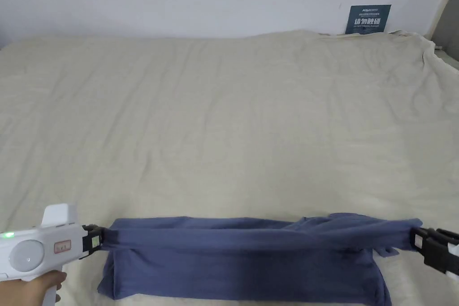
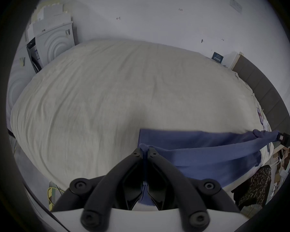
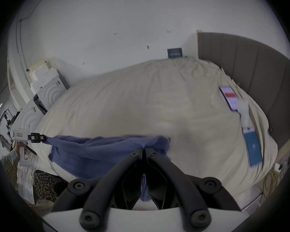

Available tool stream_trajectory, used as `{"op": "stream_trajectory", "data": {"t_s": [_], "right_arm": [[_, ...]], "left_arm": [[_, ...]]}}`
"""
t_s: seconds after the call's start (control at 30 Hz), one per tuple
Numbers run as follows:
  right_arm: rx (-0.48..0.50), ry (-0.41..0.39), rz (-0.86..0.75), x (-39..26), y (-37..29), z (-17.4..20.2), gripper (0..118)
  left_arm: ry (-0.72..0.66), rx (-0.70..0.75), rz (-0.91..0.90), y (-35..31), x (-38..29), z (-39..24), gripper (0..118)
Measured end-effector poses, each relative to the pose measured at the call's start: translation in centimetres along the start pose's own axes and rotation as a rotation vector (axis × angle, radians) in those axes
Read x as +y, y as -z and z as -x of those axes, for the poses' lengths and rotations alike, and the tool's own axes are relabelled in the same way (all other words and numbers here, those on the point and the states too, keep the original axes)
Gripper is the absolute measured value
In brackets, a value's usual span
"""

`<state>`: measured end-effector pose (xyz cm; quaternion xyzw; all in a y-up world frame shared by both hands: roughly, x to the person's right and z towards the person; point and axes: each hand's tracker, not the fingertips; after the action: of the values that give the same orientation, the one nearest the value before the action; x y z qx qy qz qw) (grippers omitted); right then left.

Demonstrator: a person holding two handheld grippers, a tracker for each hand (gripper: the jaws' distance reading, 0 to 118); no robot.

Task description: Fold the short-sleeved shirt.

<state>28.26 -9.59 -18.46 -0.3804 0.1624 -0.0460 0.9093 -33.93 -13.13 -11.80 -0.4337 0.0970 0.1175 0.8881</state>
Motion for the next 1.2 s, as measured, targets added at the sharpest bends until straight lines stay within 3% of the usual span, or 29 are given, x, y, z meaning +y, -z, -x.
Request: {"op": "stream_trajectory", "data": {"t_s": [0.27,0.4,0.63,0.67,0.7,0.8,0.83,1.07,1.2], "right_arm": [[-0.091,0.067,0.144,-6.4,2.7,-0.7,1],[-0.156,0.020,0.189,-8.1,4.5,-0.6,1],[-0.184,0.022,0.205,-8.5,5.5,0.1,2],[-0.183,0.013,0.199,-8.2,5.2,0.3,5],[-0.195,-0.002,0.193,-8.0,4.9,0.4,22],[-0.205,-0.063,0.134,-6.2,3.3,1.5,89],[-0.192,-0.074,0.094,-5.5,2.7,2.0,95],[-0.123,-0.105,-0.187,0.9,-2.1,6.1,96],[-0.130,-0.142,-0.330,3.6,-4.0,8.9,95]], "left_arm": [[0.013,0.032,0.064,2.4,-4.7,0.5,0],[0.049,0.058,0.078,3.0,-5.8,0.1,0],[0.078,0.097,0.105,3.7,-6.2,-0.6,4],[0.068,0.100,0.103,3.5,-6.0,-0.7,12],[0.058,0.110,0.101,3.3,-5.8,-0.7,28],[0.055,0.120,0.071,2.0,-5.1,-0.7,98],[0.053,0.109,0.033,1.2,-4.6,-0.9,107],[0.029,0.038,-0.235,-6.3,0.2,-3.3,109],[0.048,0.045,-0.362,-8.8,2.5,-5.3,111]]}}
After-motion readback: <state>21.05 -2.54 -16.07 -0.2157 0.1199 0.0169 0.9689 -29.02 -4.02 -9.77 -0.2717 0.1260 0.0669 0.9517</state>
